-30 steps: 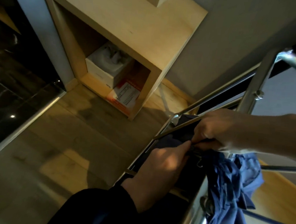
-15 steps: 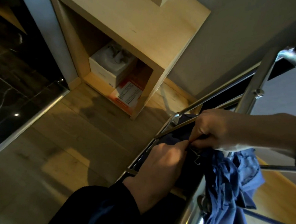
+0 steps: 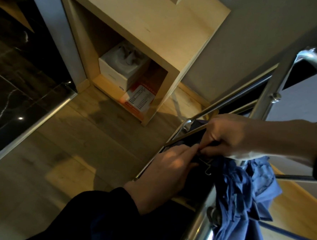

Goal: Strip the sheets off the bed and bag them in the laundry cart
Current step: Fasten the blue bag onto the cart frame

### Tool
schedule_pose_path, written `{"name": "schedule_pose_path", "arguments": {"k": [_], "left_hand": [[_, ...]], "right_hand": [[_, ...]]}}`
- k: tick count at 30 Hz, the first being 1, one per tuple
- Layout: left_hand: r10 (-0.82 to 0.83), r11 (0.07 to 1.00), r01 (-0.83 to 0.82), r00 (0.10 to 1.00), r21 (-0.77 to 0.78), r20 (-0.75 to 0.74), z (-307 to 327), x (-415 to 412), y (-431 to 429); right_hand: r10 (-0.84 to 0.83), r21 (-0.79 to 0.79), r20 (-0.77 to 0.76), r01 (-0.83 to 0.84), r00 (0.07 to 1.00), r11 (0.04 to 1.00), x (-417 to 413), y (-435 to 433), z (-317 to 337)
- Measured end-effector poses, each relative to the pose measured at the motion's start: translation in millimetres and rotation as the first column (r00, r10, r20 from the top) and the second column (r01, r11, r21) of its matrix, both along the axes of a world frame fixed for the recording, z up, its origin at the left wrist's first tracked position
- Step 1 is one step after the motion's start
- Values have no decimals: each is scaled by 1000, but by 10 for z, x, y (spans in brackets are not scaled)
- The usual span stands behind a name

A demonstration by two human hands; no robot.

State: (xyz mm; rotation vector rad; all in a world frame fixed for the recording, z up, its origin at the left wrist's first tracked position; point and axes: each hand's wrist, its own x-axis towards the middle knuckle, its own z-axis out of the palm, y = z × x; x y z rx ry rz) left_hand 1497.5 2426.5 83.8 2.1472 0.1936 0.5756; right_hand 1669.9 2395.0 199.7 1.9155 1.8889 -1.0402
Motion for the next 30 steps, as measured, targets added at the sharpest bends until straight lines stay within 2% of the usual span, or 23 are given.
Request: {"name": "schedule_pose_path", "arguments": {"k": [4,12,15,20,27,30], "left_hand": [[81,997,-81,997,-12,14,-55,-50,-59],[259,966,-251,950,-69,174,-51,-31,-117],[344,927,-319,933,-199,107,7,-52,-92],[363,910,-355,932,-212,-2,55,-42,-82],[350,899,-343,936,-273,-24,92,-115,-15],[353,898,-340,936,-280,-2,78,-103,-33]], "right_hand": [[48,33,20,-49,999,998,-16,-22,21],[20,81,3,-21,1000,996,-20,-39,20],[-31,101,-50,36,998,994,-52,-36,27],[-36,122,-72,45,997,992,-116,-41,46],[-54,-39,-73,51,996,998,-211,47,142],[-170,-205,-124,142,978,968,-217,90,205]]}}
